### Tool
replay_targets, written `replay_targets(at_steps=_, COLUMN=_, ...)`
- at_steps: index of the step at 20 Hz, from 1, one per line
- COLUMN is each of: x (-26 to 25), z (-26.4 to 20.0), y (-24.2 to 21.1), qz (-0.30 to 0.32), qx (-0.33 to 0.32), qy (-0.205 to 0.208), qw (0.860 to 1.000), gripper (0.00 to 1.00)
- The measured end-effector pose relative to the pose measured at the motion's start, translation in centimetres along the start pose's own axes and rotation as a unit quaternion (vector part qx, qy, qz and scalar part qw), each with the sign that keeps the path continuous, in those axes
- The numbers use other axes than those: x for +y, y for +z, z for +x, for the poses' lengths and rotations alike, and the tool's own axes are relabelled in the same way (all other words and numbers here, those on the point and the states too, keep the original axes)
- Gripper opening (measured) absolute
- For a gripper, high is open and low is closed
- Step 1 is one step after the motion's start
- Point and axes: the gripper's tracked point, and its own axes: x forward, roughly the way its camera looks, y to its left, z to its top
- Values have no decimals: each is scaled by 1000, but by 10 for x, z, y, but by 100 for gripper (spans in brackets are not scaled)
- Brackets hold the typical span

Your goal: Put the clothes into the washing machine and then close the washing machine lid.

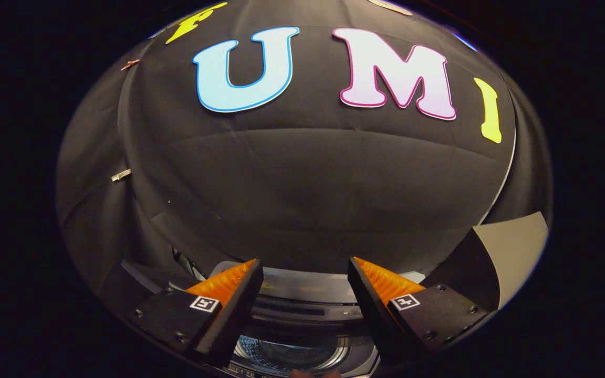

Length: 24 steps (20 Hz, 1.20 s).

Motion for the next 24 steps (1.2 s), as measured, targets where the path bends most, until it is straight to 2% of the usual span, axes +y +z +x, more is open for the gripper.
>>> replay_targets(at_steps=3, x=6, z=-9, y=-30, qz=1, qx=23, qy=15, qw=1000, gripper=100)
replay_targets(at_steps=4, x=11, z=-15, y=-47, qz=5, qx=39, qy=32, qw=999, gripper=100)
replay_targets(at_steps=6, x=10, z=-21, y=-77, qz=-9, qx=53, qy=35, qw=998, gripper=100)
replay_targets(at_steps=9, x=12, z=-40, y=-120, qz=-32, qx=59, qy=44, qw=997, gripper=100)
replay_targets(at_steps=12, x=14, z=-64, y=-145, qz=-24, qx=46, qy=56, qw=997, gripper=100)
replay_targets(at_steps=16, x=17, z=-96, y=-150, qz=-30, qx=16, qy=60, qw=998, gripper=100)
replay_targets(at_steps=24, x=5, z=-169, y=-117, qz=-24, qx=-57, qy=49, qw=997, gripper=100)
